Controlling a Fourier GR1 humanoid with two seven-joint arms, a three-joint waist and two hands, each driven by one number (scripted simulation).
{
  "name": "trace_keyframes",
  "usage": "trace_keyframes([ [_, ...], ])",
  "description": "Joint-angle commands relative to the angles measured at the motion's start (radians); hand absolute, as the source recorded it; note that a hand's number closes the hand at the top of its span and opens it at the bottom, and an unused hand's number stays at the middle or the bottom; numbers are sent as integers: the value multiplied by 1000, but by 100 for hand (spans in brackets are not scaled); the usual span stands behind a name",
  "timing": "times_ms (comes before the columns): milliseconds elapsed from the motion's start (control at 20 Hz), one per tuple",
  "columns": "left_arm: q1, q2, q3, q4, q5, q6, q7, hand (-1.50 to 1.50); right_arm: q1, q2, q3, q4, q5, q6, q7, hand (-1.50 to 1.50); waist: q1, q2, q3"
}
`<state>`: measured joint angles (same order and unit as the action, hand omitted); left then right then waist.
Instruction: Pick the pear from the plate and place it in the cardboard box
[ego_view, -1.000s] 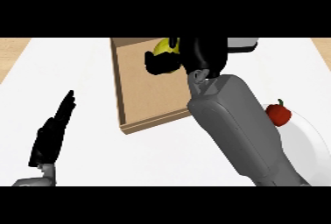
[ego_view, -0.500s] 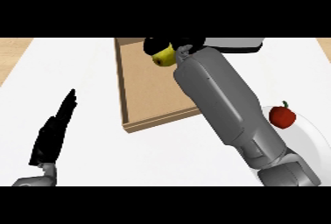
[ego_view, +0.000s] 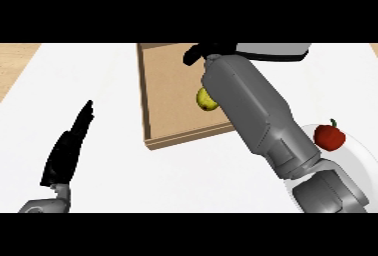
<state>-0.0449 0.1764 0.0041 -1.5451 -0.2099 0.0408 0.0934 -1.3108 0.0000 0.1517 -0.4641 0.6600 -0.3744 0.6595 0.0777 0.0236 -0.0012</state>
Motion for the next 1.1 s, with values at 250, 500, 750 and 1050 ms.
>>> trace_keyframes([
  [250,-2,-5,-6,6,-6,-3,-13,0,39,0,-47,66,-134,-287,-177,-150,25,4,1],
  [500,5,-4,8,7,9,-9,-16,0,38,-4,-169,17,-184,-469,-283,-150,-12,1,2],
  [750,33,-22,12,11,0,18,-29,0,93,-3,-289,-92,-320,-498,-458,-150,-36,-6,3],
  [1050,44,0,55,26,14,11,-27,0,218,-91,-318,-209,-344,-507,-479,-150,-81,-25,1],
])
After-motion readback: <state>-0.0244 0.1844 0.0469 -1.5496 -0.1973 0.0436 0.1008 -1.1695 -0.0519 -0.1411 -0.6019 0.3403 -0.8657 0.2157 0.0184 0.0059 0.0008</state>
